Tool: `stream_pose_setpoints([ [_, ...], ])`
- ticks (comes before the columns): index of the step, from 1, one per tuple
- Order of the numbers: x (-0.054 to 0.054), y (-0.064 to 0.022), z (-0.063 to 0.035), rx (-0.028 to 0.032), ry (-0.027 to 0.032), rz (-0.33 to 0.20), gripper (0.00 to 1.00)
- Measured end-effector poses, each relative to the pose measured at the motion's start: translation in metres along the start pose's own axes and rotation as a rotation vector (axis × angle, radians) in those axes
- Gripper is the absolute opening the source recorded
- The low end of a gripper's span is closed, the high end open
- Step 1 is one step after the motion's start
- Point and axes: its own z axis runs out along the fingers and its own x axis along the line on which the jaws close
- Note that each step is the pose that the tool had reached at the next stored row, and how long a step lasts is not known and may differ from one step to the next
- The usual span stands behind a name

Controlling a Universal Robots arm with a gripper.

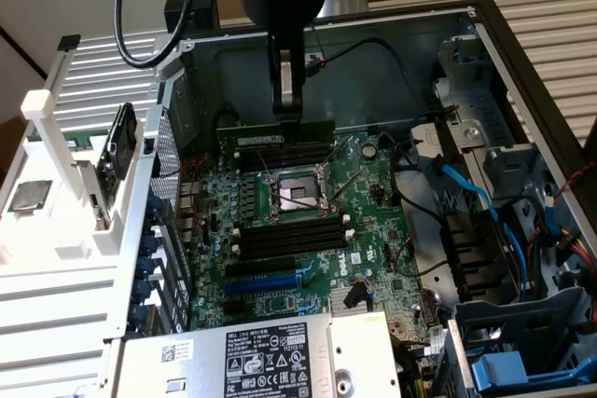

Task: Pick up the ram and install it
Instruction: 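Insert the ram into the slot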

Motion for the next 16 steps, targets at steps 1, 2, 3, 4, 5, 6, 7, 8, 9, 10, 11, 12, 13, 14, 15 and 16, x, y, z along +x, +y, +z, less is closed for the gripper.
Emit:
stream_pose_setpoints([
  [1, 0.000, 0.0000, 0.0007, 0.0065, -0.0004, -0.001, 0.12],
  [2, 0.000, 0.0000, 0.0018, 0.0092, -0.0007, -0.001, 0.12],
  [3, 0.000, 0.0000, 0.0031, 0.0095, -0.0005, -0.001, 0.12],
  [4, 0.001, 0.0000, 0.0057, 0.0104, 0.0022, -0.001, 0.12],
  [5, 0.001, 0.0001, 0.0065, 0.0108, 0.0068, -0.001, 0.12],
  [6, 0.000, 0.0001, 0.0073, 0.0119, 0.0125, -0.001, 0.12],
  [7, 0.000, 0.0001, 0.0079, 0.0132, 0.0196, -0.001, 0.12],
  [8, -0.001, 0.0001, 0.0083, 0.0143, 0.0253, -0.001, 0.12],
  [9, -0.001, 0.0002, 0.0088, 0.0153, 0.0293, -0.002, 0.12],
  [10, -0.002, 0.0002, 0.0091, 0.0165, 0.0312, -0.002, 0.12],
  [11, -0.002, 0.0002, 0.0095, 0.0170, 0.0311, -0.002, 0.12],
  [12, -0.001, 0.0002, 0.0097, 0.0170, 0.0312, -0.002, 0.12],
  [13, -0.001, 0.0001, 0.0103, 0.0169, 0.0313, -0.003, 0.12],
  [14, 0.000, 0.0001, 0.0109, 0.0169, 0.0313, -0.003, 0.12],
  [15, 0.000, 0.0001, 0.0117, 0.0169, 0.0312, -0.005, 0.12],
  [16, 0.001, 0.0001, 0.0127, 0.0170, 0.0311, -0.006, 0.12],
])
